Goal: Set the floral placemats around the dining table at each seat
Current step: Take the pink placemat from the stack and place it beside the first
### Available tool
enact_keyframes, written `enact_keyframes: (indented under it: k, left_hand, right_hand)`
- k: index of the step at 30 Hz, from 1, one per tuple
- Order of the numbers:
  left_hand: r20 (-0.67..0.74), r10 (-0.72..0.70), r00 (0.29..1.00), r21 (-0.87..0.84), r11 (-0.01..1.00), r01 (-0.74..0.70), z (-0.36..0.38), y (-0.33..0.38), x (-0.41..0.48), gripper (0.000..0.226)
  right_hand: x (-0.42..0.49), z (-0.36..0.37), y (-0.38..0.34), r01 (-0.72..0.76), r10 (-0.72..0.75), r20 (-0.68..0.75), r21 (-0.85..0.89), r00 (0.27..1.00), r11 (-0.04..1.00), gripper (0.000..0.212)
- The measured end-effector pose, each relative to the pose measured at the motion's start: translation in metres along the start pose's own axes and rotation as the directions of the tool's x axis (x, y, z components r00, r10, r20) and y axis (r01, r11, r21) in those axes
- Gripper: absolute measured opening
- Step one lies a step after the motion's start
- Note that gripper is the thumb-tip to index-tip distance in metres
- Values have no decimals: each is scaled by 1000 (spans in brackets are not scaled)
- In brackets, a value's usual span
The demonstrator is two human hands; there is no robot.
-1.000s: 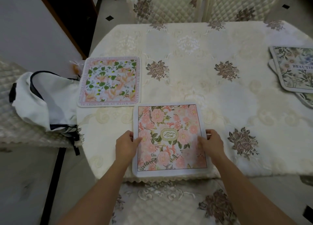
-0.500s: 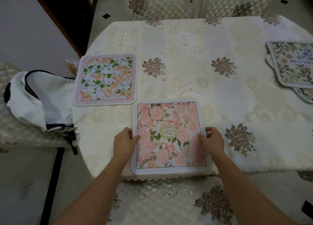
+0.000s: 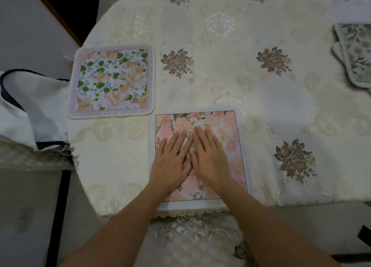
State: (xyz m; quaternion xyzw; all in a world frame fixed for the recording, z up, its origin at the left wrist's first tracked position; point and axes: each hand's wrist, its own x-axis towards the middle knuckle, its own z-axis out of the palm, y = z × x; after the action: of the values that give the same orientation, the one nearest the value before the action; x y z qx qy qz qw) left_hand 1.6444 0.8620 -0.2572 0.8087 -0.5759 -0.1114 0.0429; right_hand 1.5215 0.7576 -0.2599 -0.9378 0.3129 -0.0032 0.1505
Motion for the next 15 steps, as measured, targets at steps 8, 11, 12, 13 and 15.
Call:
enact_keyframes:
  k: [8, 11, 12, 13, 15]
  left_hand:
    - [-47, -61, 997, -2, 998, 61, -2, -21, -8, 69]
    - [-63, -64, 996, -67, 996, 60, -1, -24, -7, 69]
    - [-63, -60, 996, -84, 995, 54, -2, -25, -7, 69]
    - [-57, -55, 997, -96, 994, 49, -3, -25, -7, 70]
    - [-19, -50, 999, -107, 993, 48, -9, -27, -8, 71]
  right_hand:
    - [-21, -18, 61, -57, 59, 23, -81, 998, 995, 68]
    - [-22, -20, 67, -81, 83, 35, -72, 996, 994, 67]
    - [-22, -21, 67, -82, 85, 41, -67, 996, 994, 67]
    - [-22, -22, 67, -81, 85, 54, -66, 995, 995, 67]
    - [-20, -27, 67, -77, 83, 92, -65, 992, 995, 67]
